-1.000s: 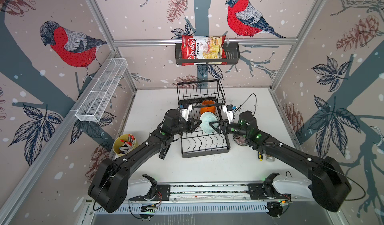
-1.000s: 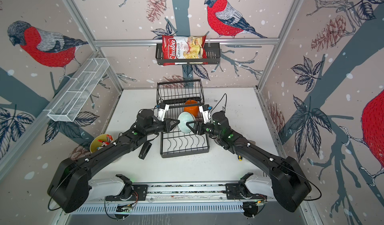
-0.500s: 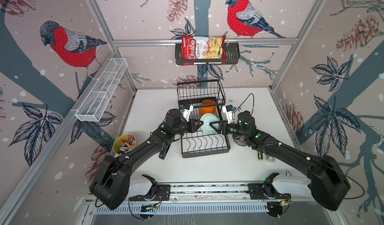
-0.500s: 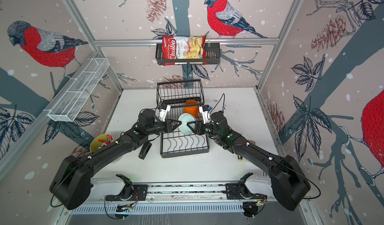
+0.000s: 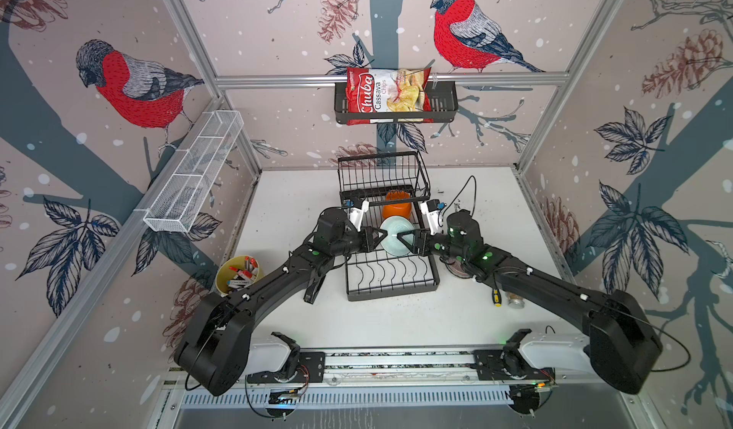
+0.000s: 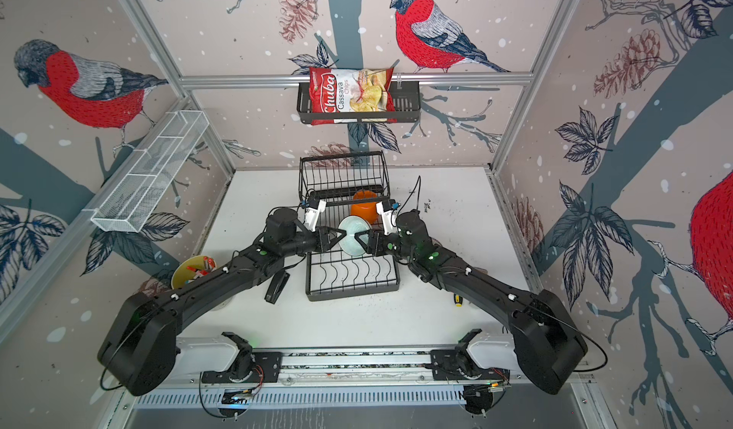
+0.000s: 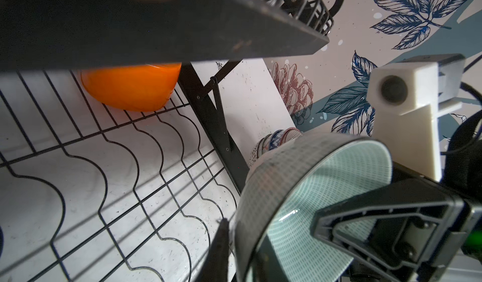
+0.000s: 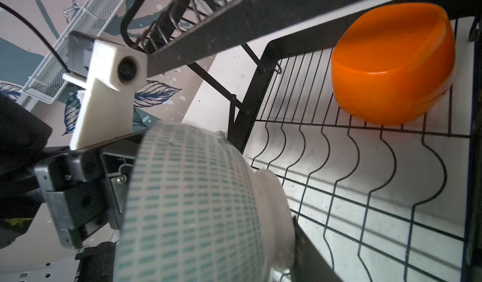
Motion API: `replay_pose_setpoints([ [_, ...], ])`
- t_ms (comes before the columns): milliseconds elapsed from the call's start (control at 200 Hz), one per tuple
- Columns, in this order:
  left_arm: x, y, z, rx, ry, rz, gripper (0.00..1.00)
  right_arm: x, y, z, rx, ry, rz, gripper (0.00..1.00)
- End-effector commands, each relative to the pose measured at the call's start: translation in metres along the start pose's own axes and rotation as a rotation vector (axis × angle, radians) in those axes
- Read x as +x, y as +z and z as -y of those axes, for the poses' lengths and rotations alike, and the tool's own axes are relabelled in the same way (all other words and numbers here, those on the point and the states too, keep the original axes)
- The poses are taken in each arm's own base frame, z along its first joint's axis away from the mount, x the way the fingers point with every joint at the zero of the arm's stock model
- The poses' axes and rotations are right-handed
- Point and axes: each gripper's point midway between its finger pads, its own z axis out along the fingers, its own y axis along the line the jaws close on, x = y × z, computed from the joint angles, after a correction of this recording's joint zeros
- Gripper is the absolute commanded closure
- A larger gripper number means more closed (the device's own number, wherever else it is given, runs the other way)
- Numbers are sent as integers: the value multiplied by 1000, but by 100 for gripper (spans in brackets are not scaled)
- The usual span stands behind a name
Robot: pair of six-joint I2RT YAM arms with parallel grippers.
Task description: Load the bowls into the dish rack
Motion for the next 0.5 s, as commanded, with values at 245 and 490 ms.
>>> replay_pose_setpoints([
  [245,-7,-2,3,10,4,36,100,-7,9,-4,66,-38,15,41],
  [490,-11,-6,-7,-69,0,57,100,-13,9,13,254,-75,26,33],
])
